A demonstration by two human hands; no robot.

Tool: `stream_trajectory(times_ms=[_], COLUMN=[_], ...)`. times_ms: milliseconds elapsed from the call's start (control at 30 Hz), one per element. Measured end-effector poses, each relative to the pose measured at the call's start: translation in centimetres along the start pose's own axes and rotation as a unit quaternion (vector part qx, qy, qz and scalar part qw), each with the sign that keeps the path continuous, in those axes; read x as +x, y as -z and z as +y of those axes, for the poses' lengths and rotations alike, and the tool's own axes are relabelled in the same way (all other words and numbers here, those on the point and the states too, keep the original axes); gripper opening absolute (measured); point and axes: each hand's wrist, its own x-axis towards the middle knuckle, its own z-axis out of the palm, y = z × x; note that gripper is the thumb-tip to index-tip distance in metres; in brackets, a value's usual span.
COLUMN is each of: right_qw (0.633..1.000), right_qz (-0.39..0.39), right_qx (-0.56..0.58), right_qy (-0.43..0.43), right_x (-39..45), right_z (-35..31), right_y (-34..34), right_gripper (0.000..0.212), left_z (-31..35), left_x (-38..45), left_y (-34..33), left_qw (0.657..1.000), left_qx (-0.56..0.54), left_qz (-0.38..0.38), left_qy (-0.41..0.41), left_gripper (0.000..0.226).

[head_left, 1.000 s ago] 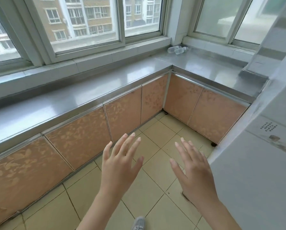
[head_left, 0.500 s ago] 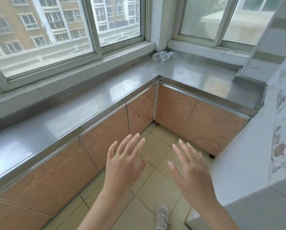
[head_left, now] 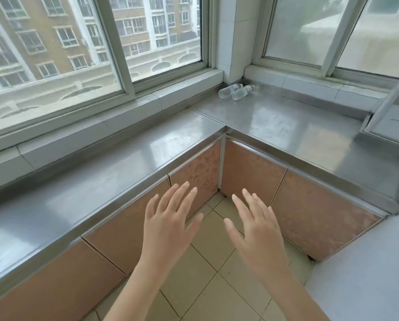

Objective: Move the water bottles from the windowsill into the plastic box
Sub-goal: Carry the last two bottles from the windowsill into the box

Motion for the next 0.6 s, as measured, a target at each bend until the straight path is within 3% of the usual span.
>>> stream_trajectory(times_ms=[333, 600], right_qw=[0.999, 0.997], right_qz=[-0.001, -0.022], right_qx=[-0.012, -0.057], right_qy=[-0.031, -0.044], right_x=[10.4, 24.6], right_z=[6.2, 10.9], right_y=[-0.7, -2.4], right_gripper=[0.055, 0.058], left_z=[1.6, 1.2], left_x=[10.5, 24.1], left_y=[-8.0, -16.6], left_qw=[0.999, 0.998], left_qx=[-0.034, -0.049], left_qz=[-0.022, -0.032], left_qy=[-0.011, -0.032], left_gripper=[0.053, 0.054])
